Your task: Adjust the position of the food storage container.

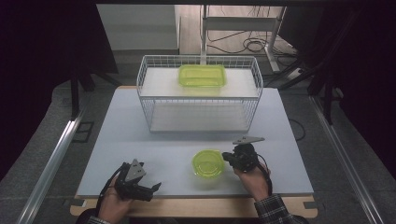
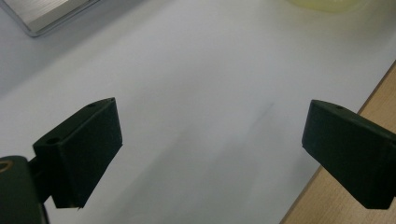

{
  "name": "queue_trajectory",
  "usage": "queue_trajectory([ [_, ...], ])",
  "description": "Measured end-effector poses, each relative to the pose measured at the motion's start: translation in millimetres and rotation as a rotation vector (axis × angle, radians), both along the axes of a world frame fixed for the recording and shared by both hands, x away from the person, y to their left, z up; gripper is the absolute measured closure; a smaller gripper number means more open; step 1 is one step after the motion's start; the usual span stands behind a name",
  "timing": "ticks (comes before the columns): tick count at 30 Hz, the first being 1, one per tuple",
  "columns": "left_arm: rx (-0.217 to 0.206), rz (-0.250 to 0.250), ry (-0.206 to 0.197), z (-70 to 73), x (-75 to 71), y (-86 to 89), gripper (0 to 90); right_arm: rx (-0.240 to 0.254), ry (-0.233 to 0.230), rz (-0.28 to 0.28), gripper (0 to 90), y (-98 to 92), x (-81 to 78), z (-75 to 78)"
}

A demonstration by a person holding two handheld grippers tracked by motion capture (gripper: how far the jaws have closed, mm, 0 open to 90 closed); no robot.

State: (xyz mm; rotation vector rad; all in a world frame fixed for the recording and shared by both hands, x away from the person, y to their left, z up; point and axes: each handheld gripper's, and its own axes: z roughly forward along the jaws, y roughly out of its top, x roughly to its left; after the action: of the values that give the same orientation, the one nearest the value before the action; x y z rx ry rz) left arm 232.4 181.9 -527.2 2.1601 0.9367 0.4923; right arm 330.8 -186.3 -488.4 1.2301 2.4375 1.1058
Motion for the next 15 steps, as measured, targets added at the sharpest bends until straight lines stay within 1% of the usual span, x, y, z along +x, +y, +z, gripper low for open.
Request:
queue_trajectory([
  [2,-0.001,0.001,0.001,0.3,-0.1,0.3,4.8,0.001,-0.003,0.016,87.1,5.0,-1.9,-0.5],
  [7,-0.004,0.002,0.002,0.7,-0.2,0.8,4.9,-0.008,-0.018,0.019,84.9,4.3,-3.1,0.0],
  [8,-0.005,0.002,0.003,0.7,-0.3,0.7,4.9,-0.013,-0.030,0.017,84.2,3.0,-3.7,0.9],
  [9,-0.006,0.000,0.003,0.9,-0.3,0.6,4.7,-0.020,-0.057,0.014,82.0,0.4,-4.9,2.9],
  [10,-0.006,0.000,0.003,0.9,-0.3,0.6,4.6,-0.021,-0.068,0.013,81.0,-1.2,-5.6,3.8],
  [11,-0.007,-0.002,0.002,1.0,-0.5,0.4,4.6,-0.021,-0.068,0.013,81.0,-1.2,-5.6,3.8],
  [12,-0.007,-0.002,0.000,1.1,-0.8,0.2,4.5,-0.022,-0.089,0.016,78.2,-4.6,-6.8,5.1],
  [14,-0.002,-0.002,-0.001,1.5,-1.1,0.0,4.4,-0.026,-0.101,0.018,74.4,-7.9,-8.5,5.9],
  [15,-0.002,-0.002,-0.001,1.5,-1.1,0.0,4.3,-0.026,-0.101,0.018,74.4,-7.9,-8.5,5.9],
])
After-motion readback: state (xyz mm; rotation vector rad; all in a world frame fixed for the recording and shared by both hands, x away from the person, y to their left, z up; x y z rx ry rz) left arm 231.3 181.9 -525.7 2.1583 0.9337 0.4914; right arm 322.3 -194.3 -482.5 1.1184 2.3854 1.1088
